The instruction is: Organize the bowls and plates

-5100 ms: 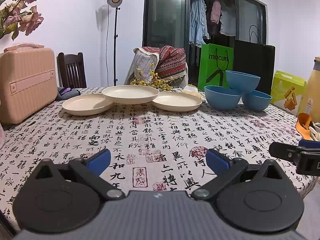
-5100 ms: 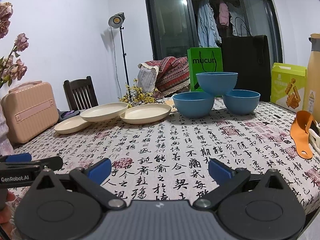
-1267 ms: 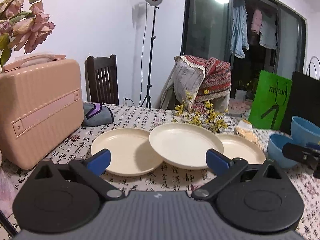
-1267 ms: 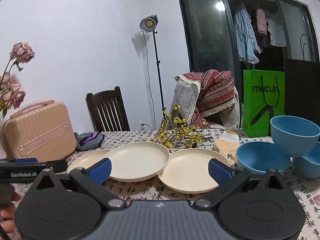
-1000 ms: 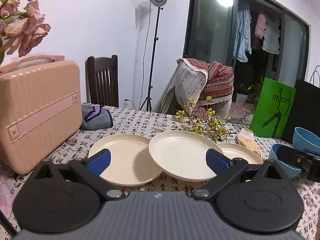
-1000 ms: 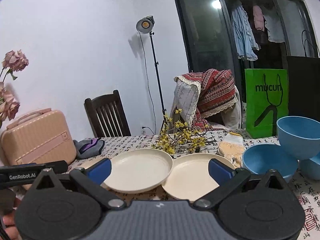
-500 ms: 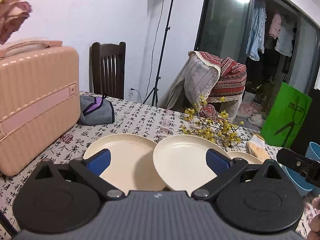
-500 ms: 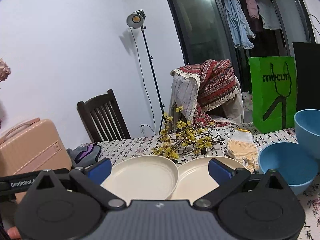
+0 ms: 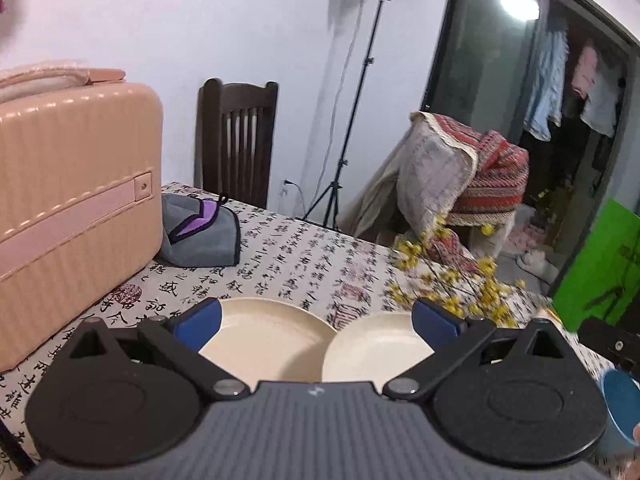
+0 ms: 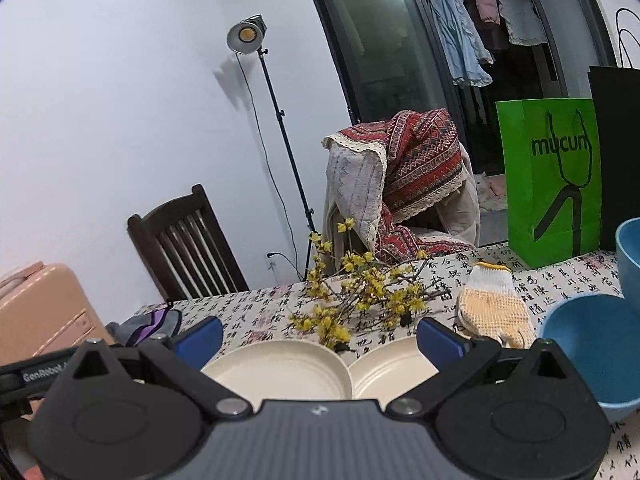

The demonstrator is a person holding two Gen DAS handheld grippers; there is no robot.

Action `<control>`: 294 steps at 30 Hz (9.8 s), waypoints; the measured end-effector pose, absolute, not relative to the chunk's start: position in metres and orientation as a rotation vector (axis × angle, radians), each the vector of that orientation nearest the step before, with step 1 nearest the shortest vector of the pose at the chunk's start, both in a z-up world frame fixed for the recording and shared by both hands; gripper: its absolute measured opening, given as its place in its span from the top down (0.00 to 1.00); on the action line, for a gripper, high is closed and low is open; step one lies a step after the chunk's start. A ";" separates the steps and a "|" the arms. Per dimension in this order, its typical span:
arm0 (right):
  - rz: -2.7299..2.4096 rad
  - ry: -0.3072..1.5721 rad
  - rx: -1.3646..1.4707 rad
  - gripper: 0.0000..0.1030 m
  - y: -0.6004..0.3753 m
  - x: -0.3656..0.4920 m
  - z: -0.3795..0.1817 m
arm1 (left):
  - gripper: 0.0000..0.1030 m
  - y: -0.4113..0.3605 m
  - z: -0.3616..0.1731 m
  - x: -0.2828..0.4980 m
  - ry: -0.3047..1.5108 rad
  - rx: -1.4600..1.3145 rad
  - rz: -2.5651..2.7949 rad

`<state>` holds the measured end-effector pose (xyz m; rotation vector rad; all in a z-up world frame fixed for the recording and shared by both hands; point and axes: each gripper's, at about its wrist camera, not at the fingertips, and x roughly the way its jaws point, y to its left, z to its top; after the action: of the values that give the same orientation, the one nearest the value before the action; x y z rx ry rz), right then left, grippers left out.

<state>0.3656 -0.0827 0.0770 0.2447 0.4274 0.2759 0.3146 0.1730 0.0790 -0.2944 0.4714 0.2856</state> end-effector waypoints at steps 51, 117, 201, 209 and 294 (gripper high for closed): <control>0.332 0.696 0.500 0.47 -0.087 0.452 -0.037 | 0.44 0.197 -0.028 0.373 0.664 -0.477 0.071; 0.326 0.639 0.322 0.90 -0.068 0.438 -0.029 | 0.78 0.168 -0.018 0.365 0.583 -0.276 0.105; 0.346 0.469 0.371 0.90 -0.107 0.307 0.048 | 0.81 0.132 0.069 0.234 0.447 -0.255 0.100; 0.336 0.453 0.393 0.90 -0.127 0.283 0.051 | 0.81 0.113 0.074 0.211 0.436 -0.245 0.075; 0.198 0.342 0.394 0.90 -0.232 0.131 0.010 | 0.82 0.024 0.032 0.109 0.438 -0.242 -0.111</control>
<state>0.1306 -0.2321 0.0100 0.3938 0.3421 0.1982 0.1090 0.0242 0.0318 -0.2417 0.4376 -0.1106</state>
